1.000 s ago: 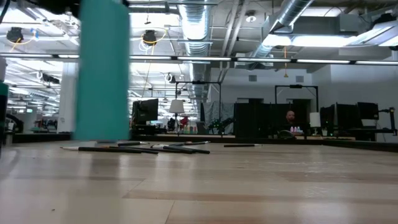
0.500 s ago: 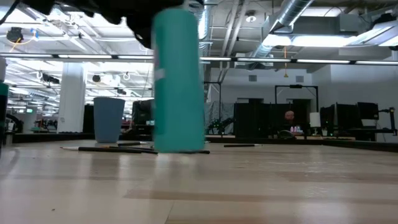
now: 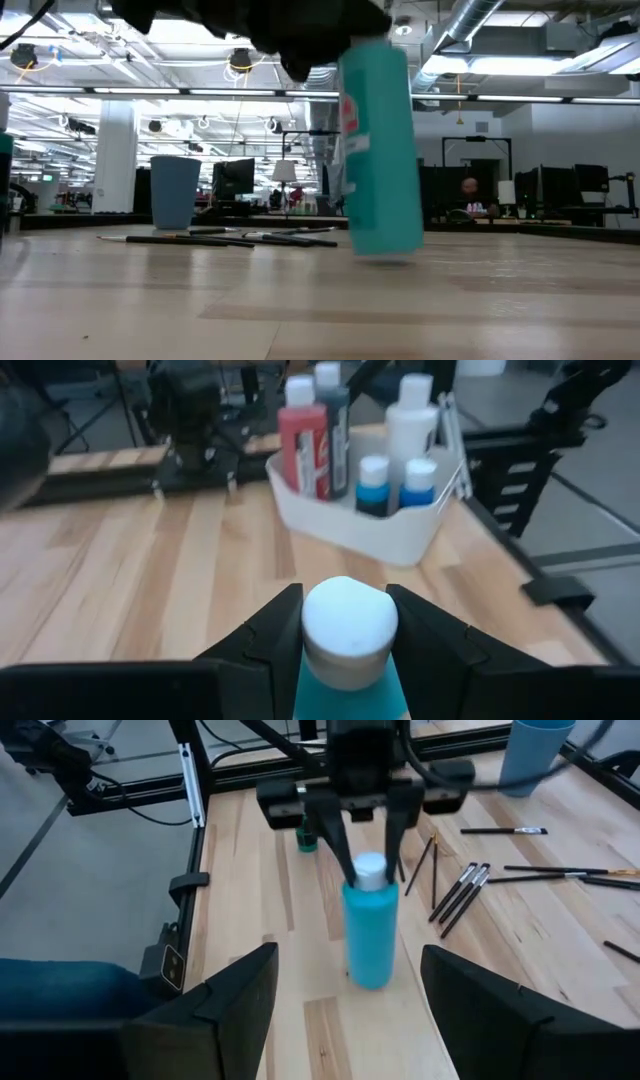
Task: Pick & Place Paint Supplies
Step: Put the large light blue paint bottle into the white bin
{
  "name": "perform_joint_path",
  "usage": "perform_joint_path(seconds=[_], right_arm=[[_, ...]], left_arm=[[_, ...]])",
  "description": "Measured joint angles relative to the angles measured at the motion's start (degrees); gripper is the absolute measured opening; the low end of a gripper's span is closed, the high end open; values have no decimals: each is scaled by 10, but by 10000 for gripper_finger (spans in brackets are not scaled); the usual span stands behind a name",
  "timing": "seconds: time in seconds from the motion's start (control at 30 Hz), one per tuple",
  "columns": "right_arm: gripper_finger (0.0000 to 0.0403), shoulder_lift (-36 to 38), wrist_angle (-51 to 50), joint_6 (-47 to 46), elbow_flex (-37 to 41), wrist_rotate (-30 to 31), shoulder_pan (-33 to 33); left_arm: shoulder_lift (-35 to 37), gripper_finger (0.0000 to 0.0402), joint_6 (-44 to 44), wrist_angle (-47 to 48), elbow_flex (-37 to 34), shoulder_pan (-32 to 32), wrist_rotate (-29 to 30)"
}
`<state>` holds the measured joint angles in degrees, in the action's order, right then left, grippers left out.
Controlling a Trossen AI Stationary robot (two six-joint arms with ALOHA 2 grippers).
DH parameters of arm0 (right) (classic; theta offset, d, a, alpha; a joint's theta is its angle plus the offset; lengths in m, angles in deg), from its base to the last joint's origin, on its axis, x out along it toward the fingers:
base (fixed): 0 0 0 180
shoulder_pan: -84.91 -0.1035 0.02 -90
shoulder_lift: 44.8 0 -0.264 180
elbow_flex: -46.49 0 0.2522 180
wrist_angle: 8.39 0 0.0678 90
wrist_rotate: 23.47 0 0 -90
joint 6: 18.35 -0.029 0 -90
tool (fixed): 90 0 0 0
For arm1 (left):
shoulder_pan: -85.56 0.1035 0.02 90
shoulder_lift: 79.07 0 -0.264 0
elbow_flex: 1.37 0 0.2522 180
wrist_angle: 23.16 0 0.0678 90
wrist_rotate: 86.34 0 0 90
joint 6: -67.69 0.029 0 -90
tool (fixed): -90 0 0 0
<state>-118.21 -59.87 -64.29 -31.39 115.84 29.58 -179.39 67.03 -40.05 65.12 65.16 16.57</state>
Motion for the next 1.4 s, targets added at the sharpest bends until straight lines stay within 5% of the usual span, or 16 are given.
perform_joint_path(seconds=[0.33,0.83,1.1,1.4], right_arm=[[239,0,-6,0,0,0,0],[241,-1,-7,30,0,-17,51],[241,-43,70,151,0,-116,154],[241,-101,121,233,0,-196,225]], left_arm=[[-6,137,-6,2,1,2,-4],[-1,284,24,13,0,0,-11],[68,299,35,134,-1,-2,-4],[223,298,29,337,-1,-41,85]])
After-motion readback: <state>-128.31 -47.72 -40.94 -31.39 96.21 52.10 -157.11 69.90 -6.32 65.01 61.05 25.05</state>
